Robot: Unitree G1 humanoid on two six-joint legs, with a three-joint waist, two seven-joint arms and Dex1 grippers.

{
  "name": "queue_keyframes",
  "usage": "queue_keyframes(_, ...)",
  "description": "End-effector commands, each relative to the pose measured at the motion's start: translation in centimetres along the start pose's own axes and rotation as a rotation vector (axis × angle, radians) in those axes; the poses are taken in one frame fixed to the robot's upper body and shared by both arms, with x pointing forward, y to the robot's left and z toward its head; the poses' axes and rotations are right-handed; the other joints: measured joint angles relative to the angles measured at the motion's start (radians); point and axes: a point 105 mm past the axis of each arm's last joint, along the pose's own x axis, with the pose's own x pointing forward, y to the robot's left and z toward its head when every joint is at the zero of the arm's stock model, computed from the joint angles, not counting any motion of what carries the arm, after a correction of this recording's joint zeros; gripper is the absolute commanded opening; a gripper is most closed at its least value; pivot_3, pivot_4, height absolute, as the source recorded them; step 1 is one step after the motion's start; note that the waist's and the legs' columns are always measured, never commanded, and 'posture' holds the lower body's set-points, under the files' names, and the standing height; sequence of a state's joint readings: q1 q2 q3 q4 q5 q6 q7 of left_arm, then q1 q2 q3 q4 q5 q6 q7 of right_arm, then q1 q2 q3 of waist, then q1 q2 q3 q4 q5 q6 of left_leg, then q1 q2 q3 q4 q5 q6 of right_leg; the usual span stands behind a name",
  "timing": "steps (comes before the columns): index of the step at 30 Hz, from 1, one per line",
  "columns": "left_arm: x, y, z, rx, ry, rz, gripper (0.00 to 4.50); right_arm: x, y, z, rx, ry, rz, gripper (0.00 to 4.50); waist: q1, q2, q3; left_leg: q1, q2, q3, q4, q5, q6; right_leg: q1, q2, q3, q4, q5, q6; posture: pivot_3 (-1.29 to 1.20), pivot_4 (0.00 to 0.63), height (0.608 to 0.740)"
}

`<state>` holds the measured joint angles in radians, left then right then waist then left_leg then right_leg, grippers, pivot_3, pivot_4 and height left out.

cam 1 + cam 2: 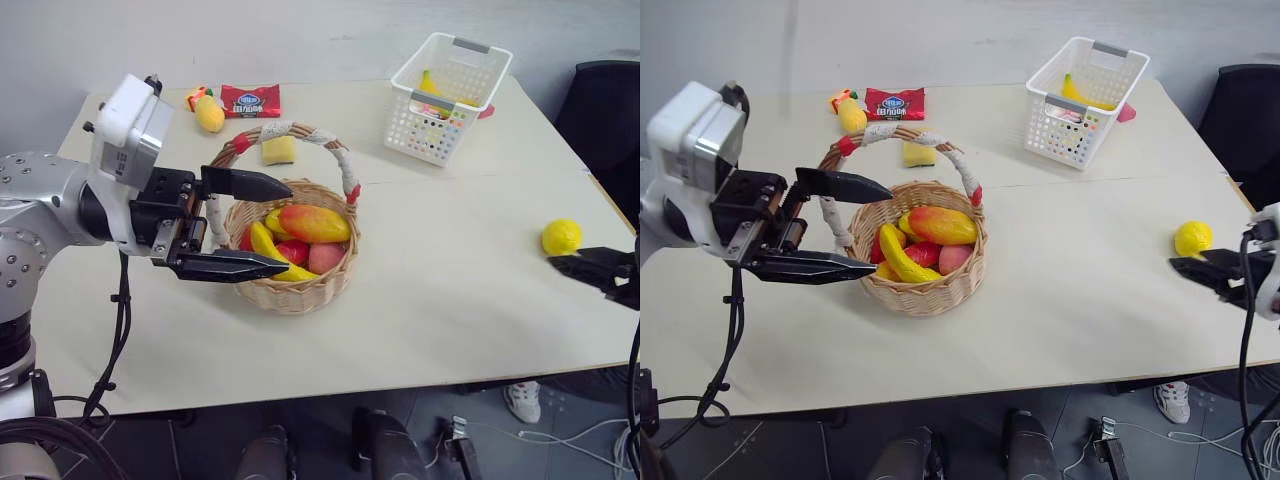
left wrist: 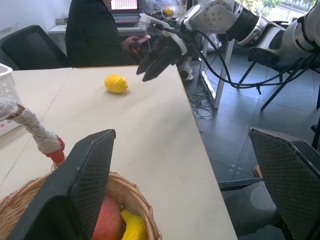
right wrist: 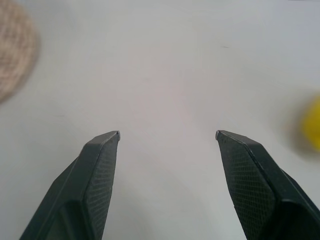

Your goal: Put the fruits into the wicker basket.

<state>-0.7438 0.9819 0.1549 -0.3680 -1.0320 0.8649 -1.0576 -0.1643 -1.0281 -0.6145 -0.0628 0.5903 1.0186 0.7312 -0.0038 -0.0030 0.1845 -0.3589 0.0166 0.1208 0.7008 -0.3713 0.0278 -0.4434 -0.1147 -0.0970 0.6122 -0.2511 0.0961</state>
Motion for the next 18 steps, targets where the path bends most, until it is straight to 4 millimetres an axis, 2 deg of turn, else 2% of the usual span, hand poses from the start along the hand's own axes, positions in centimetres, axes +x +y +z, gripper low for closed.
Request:
queue_keyframes(1, 0.0, 0.0, 1.0, 0.053, -0.011, 0.020, 4.50, 1.4, -2.7, 0.8, -0.003, -0.063, -0.134, 3.20, -0.005, 0.000, 0.000, 0.001, 0.001, 0.001, 0.000, 0.000, 0.000, 0.000, 0.001, 0.001, 0.000, 0.000, 0.000, 0.00, 0.150, 0.740)
queue_keyframes(4, -0.1, 0.2, 1.2, 0.053, -0.008, 0.044, 4.50, 3.8, -4.1, 0.7, 0.047, -0.079, -0.195, 3.82, -0.005, 0.000, 0.000, 0.002, 0.001, 0.002, -0.001, 0.000, -0.001, 0.000, 0.001, 0.003, 0.000, 0.000, 0.000, 0.00, 0.150, 0.740)
queue_keyframes(6, -0.2, 0.1, 1.3, 0.051, -0.007, 0.051, 4.50, 5.2, -5.0, 0.7, 0.045, -0.081, -0.248, 4.45, -0.008, 0.000, 0.000, 0.002, 0.001, 0.002, -0.002, 0.000, -0.001, 0.000, 0.001, 0.003, 0.002, 0.000, 0.000, 0.00, 0.150, 0.740)
queue_keyframes(10, -0.3, -0.1, 1.4, 0.046, 0.001, 0.066, 4.50, 6.8, -7.0, 1.3, 0.092, -0.107, -0.380, 4.45, -0.009, 0.002, 0.001, 0.002, 0.002, 0.001, -0.002, 0.001, -0.001, 0.000, 0.000, 0.002, 0.002, 0.000, 0.000, 0.00, 0.150, 0.740)
queue_keyframes(13, -0.5, -0.4, 1.6, 0.038, 0.002, 0.081, 4.50, 7.1, -8.3, 1.6, 0.082, -0.112, -0.478, 4.45, -0.008, 0.002, 0.001, 0.001, 0.005, 0.001, -0.002, 0.001, -0.001, 0.000, 0.000, 0.002, 0.001, 0.000, 0.000, 0.00, 0.150, 0.740)
queue_keyframes(18, -0.6, -0.6, 1.5, 0.029, 0.005, 0.105, 4.50, 8.4, -8.5, 1.1, 0.084, -0.106, -0.491, 4.45, -0.012, 0.002, 0.001, 0.001, 0.006, 0.001, -0.002, 0.001, -0.001, 0.000, 0.001, 0.001, 0.001, 0.000, 0.000, 0.00, 0.150, 0.740)
